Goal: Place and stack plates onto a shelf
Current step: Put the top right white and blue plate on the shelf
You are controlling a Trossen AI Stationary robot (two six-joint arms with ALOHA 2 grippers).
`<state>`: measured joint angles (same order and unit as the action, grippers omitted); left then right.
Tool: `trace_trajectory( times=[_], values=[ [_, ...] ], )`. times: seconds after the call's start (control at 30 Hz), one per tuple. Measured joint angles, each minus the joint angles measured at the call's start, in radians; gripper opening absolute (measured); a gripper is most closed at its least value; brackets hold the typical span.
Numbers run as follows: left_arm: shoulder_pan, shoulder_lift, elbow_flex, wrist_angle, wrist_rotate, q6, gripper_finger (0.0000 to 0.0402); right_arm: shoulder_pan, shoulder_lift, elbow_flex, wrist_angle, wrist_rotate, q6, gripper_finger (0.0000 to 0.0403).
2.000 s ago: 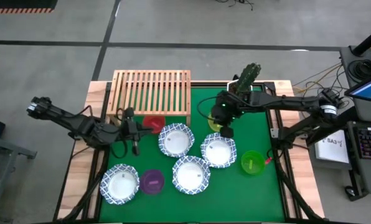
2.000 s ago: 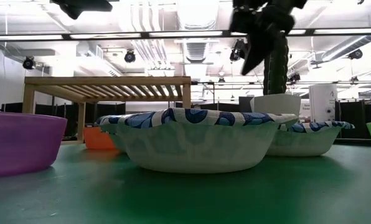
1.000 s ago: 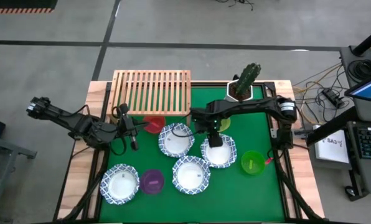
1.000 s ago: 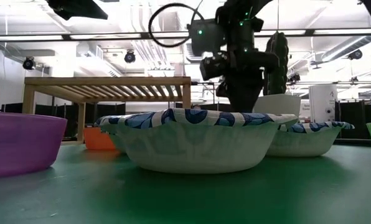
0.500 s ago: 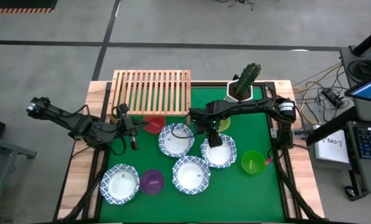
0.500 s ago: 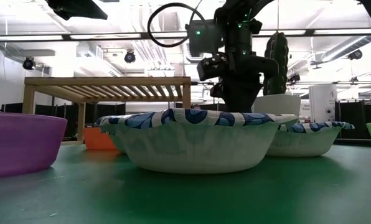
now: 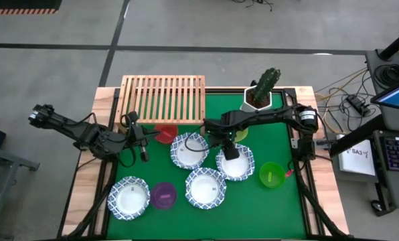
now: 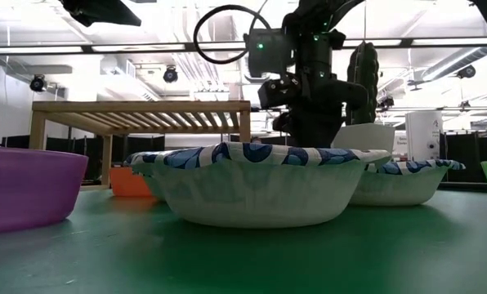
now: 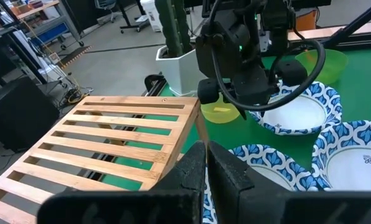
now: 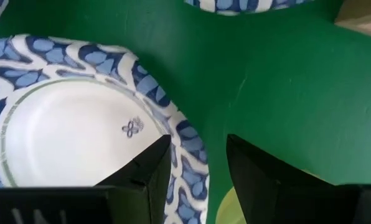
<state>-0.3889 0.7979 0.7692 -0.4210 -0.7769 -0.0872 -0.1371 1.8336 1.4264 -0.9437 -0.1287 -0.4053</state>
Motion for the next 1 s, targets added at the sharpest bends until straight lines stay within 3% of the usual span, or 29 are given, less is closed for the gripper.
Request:
trace_trajectory(
  times=[0.47,0.73,1.0],
  values=[
    [0.0,0.003,0.0,0.0,0.0,0.0,0.0,0.002,0.0,-0.099,0.09,-0.002,0.02,0.0136],
    [0.0,0.003,0.0,0.0,0.0,0.0,0.0,0.002,-0.006,-0.082,0.061,-0.01,-0.014,0.0023],
    [0.0,0.003,0.0,-0.003,0.0,-0.043,0.0,-0.001,-0.013,0.035,-0.106,-0.002,-0.014,0.0009]
  ],
)
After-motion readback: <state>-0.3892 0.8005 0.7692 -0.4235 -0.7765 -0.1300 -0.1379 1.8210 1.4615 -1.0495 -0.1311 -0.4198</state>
